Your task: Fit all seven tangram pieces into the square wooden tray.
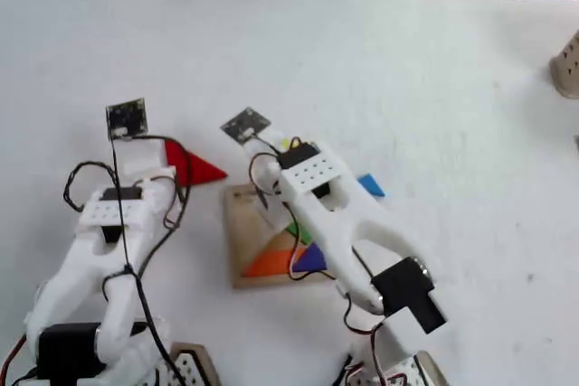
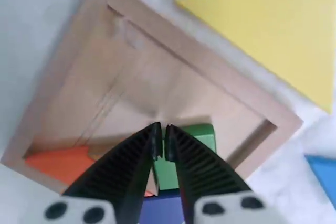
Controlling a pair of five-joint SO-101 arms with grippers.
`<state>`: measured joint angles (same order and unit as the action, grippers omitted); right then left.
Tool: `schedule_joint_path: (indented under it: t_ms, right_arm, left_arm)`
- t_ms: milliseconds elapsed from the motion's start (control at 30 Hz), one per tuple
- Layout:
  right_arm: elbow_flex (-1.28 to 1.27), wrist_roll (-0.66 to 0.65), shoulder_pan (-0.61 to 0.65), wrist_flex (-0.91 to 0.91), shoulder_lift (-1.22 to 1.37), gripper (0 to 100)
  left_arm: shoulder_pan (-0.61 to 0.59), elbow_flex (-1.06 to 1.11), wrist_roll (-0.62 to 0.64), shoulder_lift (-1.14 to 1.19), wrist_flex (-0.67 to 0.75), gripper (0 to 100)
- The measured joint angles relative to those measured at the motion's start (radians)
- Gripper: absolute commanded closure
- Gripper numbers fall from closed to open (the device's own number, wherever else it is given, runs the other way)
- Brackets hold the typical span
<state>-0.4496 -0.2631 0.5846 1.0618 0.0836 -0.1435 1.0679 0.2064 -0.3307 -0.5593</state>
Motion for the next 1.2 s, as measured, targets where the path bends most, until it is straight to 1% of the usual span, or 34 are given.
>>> schedule_joint_path:
  t_ms: [500,767,1200]
  right_arm:
    - [0.006,0.0,0.0,-0.031,0.0,98.1]
    - [-0.032,0.0,0.006,-0.034,0.0,98.1]
    - [-0.003,0.0,-0.003,-0.021,-0.031,98.1]
  left_arm:
    - [0.0,0.0,0.0,0.0,0.0,98]
    - [0.0,0.0,0.0,0.0,0.0,98]
    - [0.0,0.0,0.0,0.0,0.0,98]
